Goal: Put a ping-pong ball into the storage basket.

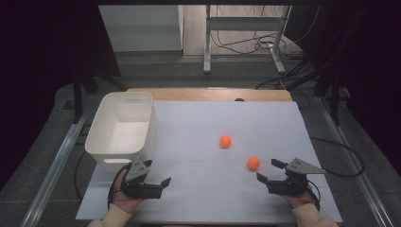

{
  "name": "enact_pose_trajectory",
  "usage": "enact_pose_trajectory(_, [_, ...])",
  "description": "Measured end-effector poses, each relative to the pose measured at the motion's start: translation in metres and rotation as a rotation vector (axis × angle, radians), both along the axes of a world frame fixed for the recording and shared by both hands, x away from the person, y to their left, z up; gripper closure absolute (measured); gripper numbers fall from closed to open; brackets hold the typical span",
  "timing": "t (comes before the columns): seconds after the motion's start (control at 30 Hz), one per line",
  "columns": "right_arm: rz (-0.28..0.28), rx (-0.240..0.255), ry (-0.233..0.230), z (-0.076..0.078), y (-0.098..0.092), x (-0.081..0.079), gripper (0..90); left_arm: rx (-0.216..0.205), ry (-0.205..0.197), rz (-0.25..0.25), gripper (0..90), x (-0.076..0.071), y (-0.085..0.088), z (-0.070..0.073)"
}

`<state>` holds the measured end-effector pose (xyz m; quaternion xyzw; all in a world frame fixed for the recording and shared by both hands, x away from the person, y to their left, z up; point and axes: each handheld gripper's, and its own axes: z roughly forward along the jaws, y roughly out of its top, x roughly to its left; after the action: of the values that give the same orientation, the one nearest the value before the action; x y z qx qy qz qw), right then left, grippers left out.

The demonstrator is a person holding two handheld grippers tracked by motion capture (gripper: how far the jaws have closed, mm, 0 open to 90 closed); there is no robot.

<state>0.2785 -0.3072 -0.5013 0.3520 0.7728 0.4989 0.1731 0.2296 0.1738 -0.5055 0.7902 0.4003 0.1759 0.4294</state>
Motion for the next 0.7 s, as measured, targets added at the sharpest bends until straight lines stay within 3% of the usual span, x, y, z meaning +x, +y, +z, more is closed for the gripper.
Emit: enact_pose_trajectory(0.7, [-0.001,0.0,-0.005,0.0004,0.0009,-0.0015,15.3,-0.025,0.013,0.006,6.3,0.0015,-0.0021,0.001])
